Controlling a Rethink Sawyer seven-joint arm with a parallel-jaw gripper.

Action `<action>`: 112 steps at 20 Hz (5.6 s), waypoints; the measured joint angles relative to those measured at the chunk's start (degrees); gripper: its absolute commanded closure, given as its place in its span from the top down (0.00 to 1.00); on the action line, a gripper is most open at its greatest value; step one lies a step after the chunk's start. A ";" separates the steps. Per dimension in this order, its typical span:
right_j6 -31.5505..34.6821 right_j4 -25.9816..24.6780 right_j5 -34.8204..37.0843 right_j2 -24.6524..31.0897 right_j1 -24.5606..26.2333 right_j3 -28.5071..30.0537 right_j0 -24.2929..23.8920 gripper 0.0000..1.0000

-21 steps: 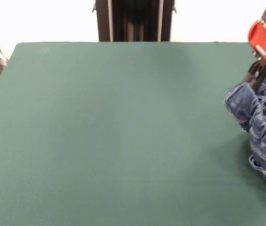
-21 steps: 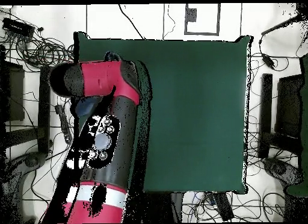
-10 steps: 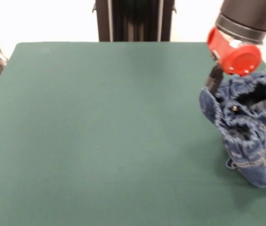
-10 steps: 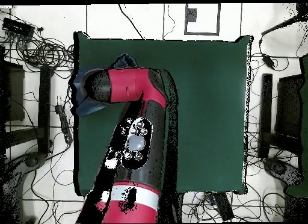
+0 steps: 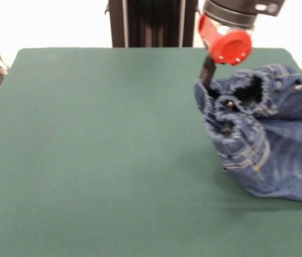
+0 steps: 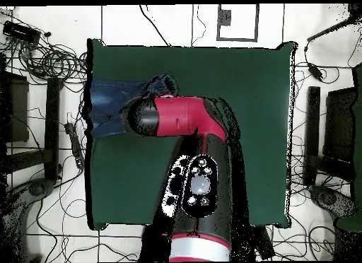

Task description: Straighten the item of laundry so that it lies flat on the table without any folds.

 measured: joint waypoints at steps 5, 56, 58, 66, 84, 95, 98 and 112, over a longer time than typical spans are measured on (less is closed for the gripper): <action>-5.26 -4.27 -3.15 3.49 -2.99 4.21 -5.46 0.00; -10.43 -23.96 -8.26 19.44 -4.10 8.83 -31.36 0.00; -10.47 -24.49 -8.26 19.60 -4.10 8.83 -32.57 0.00; -10.50 -27.50 -8.25 19.66 -3.94 8.83 -35.22 0.00; -10.73 -32.03 -8.13 20.71 -4.23 8.59 -37.37 1.00; -14.81 -32.05 -5.31 21.77 -5.50 7.07 -34.20 1.00; -15.32 -32.03 -4.93 22.89 -5.23 5.91 -32.68 1.00; -15.36 -31.57 0.05 28.23 -3.39 -2.48 -29.11 1.00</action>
